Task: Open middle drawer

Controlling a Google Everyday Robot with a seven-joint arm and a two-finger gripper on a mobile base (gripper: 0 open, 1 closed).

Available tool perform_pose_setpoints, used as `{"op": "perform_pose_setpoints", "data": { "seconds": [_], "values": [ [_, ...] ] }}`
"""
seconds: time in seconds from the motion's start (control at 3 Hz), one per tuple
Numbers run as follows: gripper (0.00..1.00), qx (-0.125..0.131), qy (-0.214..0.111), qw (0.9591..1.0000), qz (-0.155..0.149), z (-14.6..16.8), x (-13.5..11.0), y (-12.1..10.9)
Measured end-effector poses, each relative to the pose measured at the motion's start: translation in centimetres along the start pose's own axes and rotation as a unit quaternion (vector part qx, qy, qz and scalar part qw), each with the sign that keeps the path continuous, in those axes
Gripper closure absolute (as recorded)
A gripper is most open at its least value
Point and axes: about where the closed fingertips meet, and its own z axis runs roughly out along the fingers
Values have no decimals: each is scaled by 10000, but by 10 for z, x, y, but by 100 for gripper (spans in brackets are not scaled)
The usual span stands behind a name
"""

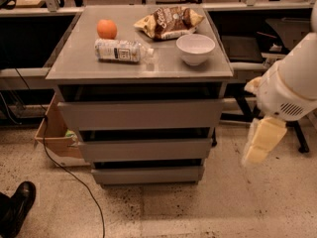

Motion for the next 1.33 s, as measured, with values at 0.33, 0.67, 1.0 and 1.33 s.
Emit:
{"op": "perform_pose_setpoints", "data": {
  "seconds": [0.33, 0.67, 1.0, 1.33],
  "values": [
    [0, -198, -208, 9996, -55, 63, -3, 16],
    [0, -375, -362, 9986, -113, 123, -9, 30],
    [0, -639, -428, 9970, -97, 173, -12, 51],
    [0, -667, -466, 9967, -72, 176, -14, 55]
  ]
}}
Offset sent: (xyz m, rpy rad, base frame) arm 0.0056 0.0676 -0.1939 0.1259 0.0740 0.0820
